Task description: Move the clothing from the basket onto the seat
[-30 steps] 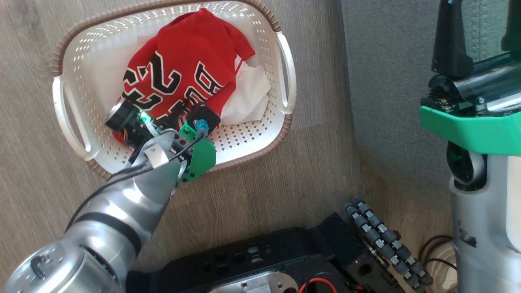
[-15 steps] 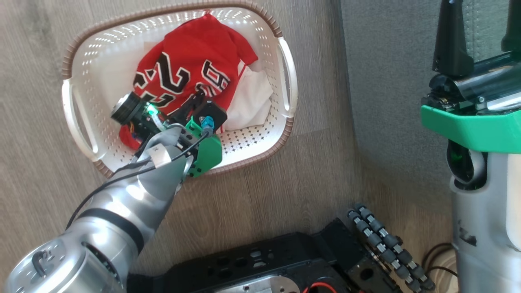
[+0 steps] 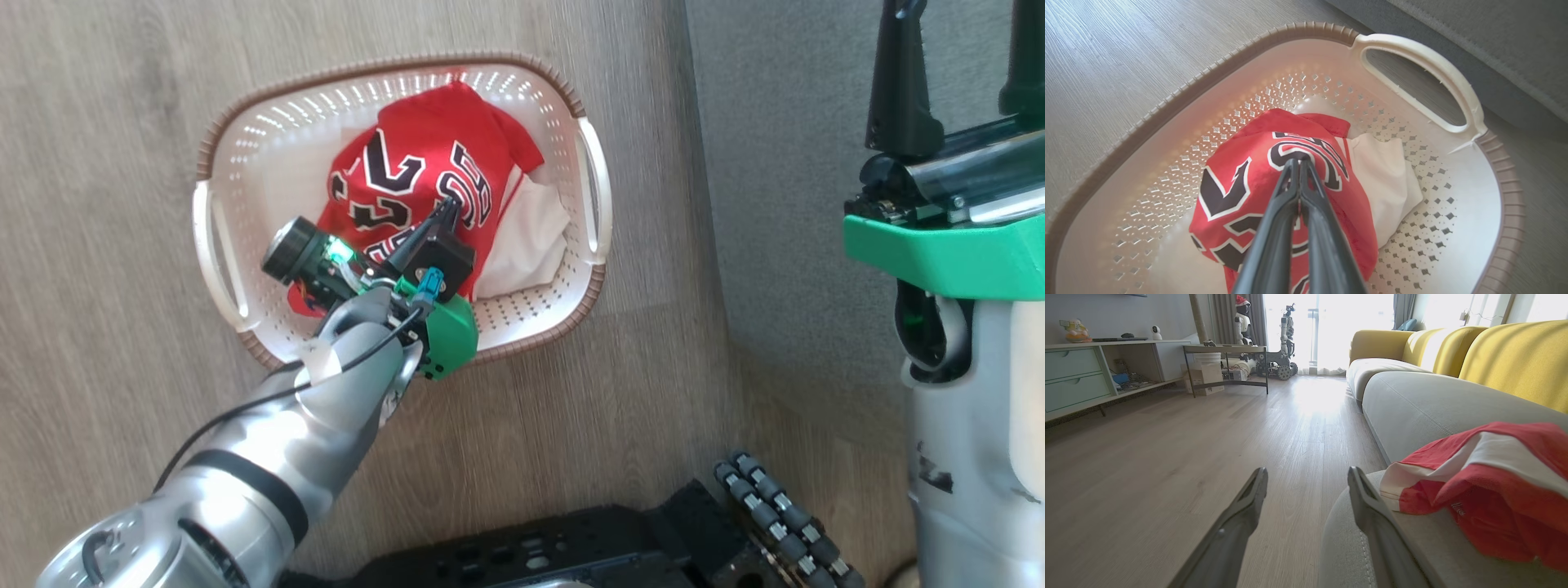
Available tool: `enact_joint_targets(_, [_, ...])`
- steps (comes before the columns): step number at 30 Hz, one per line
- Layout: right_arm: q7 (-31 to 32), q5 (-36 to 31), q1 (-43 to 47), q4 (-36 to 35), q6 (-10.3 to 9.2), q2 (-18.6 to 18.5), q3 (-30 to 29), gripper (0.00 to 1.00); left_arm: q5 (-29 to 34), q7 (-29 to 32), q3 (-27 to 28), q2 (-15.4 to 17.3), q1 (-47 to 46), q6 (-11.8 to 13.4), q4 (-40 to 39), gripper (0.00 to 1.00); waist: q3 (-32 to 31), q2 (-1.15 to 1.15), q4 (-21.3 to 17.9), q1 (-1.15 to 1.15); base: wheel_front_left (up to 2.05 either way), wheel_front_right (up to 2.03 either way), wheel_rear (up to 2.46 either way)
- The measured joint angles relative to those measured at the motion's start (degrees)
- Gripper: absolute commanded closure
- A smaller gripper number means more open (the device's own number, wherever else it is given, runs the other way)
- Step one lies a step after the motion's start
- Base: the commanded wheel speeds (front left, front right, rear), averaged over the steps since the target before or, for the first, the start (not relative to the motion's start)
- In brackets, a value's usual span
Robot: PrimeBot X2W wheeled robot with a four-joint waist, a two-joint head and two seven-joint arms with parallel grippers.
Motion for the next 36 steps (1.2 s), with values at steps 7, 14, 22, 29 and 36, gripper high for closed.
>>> enact_joint_targets(7, [0.0, -0.6, 1.0, 1.7, 0.00, 0.0, -0.1, 0.00, -2.8, -2.2, 0.9, 0.0, 3.0, 1.7, -2.7, 1.00, -4.6, 0.00, 1.0, 0.00, 0.00, 0.00, 0.00])
enact_joint_targets(14, [0.0, -0.9, 5.0, 3.8, 0.00, 0.0, -0.1, 0.00, -4.0, -2.5, 4.5, 0.2, 7.9, 3.4, -9.7, 1.00, -11.1, 0.00, 1.6, 0.00, 0.00, 0.00, 0.00])
enact_joint_targets(22, [0.0, -1.2, 10.1, 6.9, 0.00, 0.0, -0.3, 0.00, -4.1, -2.5, 8.8, 3.1, 17.2, 5.3, -20.1, 1.00, -20.3, 0.00, 2.4, 0.00, 0.00, 0.00, 0.00])
enact_joint_targets(29, [0.0, -1.6, 13.6, 8.8, 0.00, 0.0, -0.5, 0.00, -5.2, -2.5, 11.9, 3.9, 23.7, 6.3, -27.1, 1.00, -28.0, 0.00, 3.2, 0.00, 0.00, 0.00, 0.00])
enact_joint_targets(36, [0.0, -1.6, 15.0, 9.6, 0.00, 0.0, -0.3, 0.00, -5.5, -2.5, 14.3, 4.0, 26.7, 6.8, -31.1, 0.00, -33.1, 0.00, 3.5, 0.00, 0.00, 0.00, 0.00])
